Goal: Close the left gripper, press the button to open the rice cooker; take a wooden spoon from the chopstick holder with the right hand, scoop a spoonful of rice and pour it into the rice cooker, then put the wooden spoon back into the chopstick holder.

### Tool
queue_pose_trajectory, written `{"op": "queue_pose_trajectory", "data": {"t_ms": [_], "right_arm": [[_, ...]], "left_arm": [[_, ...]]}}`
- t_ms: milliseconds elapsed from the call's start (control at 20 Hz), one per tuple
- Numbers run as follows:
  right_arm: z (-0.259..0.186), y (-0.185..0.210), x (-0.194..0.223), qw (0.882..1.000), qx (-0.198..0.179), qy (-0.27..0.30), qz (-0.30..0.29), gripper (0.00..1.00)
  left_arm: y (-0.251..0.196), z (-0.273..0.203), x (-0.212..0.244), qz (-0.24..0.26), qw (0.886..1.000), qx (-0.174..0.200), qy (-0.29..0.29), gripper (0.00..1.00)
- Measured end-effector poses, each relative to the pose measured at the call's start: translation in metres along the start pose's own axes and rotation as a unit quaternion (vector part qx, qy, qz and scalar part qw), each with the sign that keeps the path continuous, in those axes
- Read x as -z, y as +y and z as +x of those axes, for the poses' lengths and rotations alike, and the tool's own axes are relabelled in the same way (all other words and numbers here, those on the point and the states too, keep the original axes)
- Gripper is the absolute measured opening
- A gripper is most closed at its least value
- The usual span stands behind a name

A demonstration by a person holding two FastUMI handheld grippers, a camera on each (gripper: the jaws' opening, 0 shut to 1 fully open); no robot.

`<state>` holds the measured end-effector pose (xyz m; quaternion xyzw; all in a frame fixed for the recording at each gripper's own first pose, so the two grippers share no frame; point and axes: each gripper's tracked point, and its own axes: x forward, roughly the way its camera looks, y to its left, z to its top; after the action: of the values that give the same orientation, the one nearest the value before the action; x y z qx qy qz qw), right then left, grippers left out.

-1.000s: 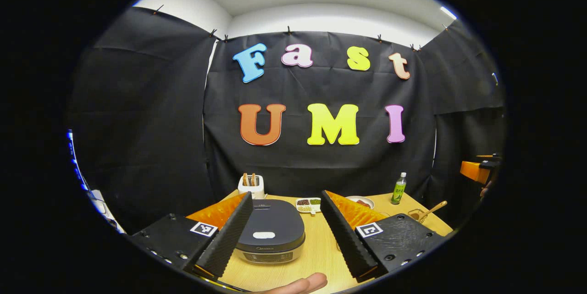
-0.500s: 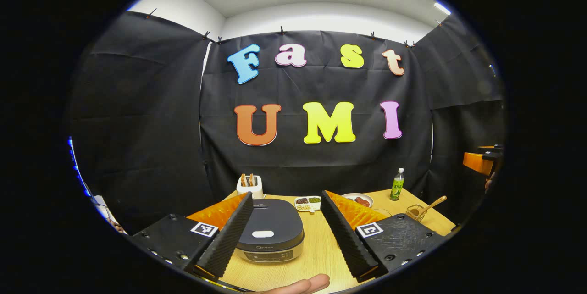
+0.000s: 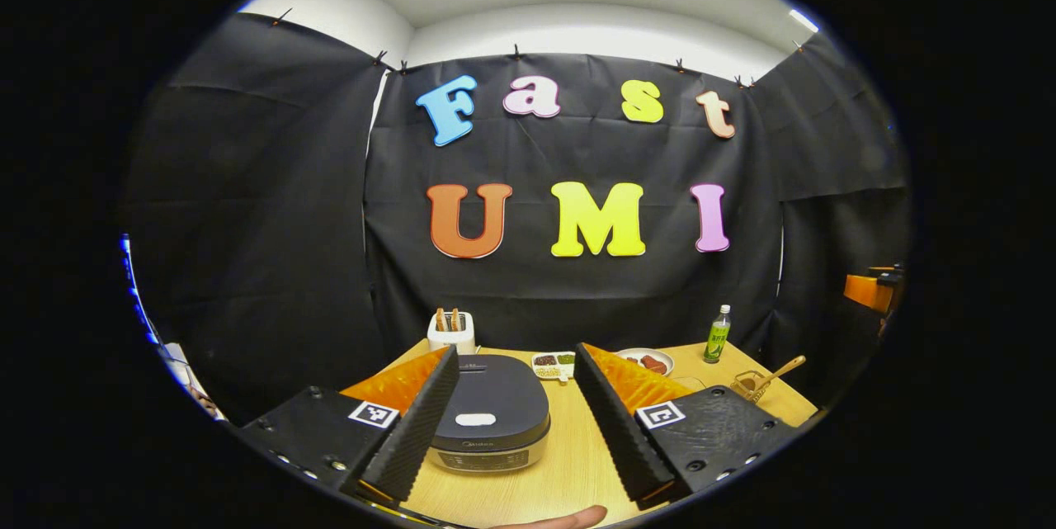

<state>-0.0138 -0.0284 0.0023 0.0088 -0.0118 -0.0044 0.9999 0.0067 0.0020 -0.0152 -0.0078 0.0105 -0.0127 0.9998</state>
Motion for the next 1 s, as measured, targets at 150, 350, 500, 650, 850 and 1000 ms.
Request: {"op": "queue_pose_trajectory", "data": {"t_ms": [150,350,500,650,850,1000], "right_arm": [[-0.003,-0.001,0.001,1.0,-0.004,-0.005,-0.001,1.0],[-0.005,-0.005,0.005,1.0,-0.004,-0.009,-0.007,1.0],[-0.007,-0.004,0.009,1.0,-0.009,-0.004,-0.006,1.0],[-0.006,-0.011,0.009,1.0,-0.004,-0.005,-0.004,1.0],[-0.004,-0.015,0.017,1.0,-0.003,0.001,0.003,1.0],[-0.002,-0.02,0.023,1.0,-0.002,0.005,-0.001,1.0]], "left_arm": [[0.006,0.006,0.004,-0.013,1.0,0.005,0.011,0.6],[0.019,0.025,0.018,-0.012,0.999,-0.005,0.032,0.02],[0.029,0.034,0.026,-0.01,0.998,-0.01,0.053,0.0],[0.036,0.054,0.044,-0.012,0.996,-0.012,0.083,0.0],[0.046,0.085,0.083,-0.017,0.99,-0.018,0.142,0.0],[0.047,0.1,0.115,-0.013,0.982,-0.018,0.186,0.0]]}}
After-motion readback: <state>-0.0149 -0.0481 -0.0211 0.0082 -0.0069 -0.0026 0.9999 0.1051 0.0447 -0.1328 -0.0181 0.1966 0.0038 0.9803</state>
